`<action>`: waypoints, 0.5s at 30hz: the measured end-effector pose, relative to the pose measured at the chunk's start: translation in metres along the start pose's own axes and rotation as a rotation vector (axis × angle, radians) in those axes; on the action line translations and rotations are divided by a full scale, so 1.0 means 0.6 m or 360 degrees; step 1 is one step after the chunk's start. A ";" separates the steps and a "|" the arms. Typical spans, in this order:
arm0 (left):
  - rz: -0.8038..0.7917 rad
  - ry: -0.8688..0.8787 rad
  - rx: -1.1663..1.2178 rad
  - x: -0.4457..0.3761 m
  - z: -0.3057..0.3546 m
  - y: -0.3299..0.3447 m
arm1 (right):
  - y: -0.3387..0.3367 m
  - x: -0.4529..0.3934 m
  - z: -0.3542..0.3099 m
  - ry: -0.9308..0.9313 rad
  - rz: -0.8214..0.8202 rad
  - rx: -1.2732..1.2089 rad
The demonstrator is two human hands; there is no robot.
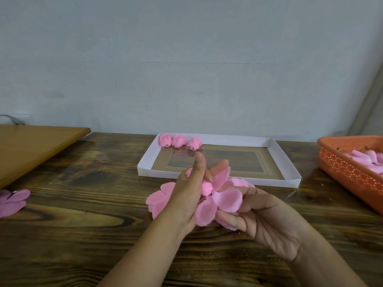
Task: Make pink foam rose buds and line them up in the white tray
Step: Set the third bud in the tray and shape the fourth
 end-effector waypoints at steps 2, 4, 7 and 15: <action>0.0026 -0.0021 -0.0036 -0.002 -0.001 -0.004 | 0.002 0.000 0.001 0.0030 0.0022 0.0130; 0.0032 -0.0056 -0.0013 -0.001 -0.002 -0.004 | 0.000 -0.001 0.001 0.0030 0.0090 0.0255; 0.0047 -0.0114 -0.0020 0.007 0.001 0.005 | -0.001 -0.003 0.003 -0.0010 0.0176 0.0370; 0.0068 -0.0125 -0.0162 0.013 0.006 0.016 | -0.004 -0.007 0.008 -0.0138 0.0396 0.0560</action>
Point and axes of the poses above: each hand's wrist, its own x-axis away from the middle knuckle, its own y-axis out of the palm, z = x × y, the point moved 6 cm from there along -x, towards the middle knuckle, and after that the axes turned 11 degrees about -z, right-handed, at the moved point
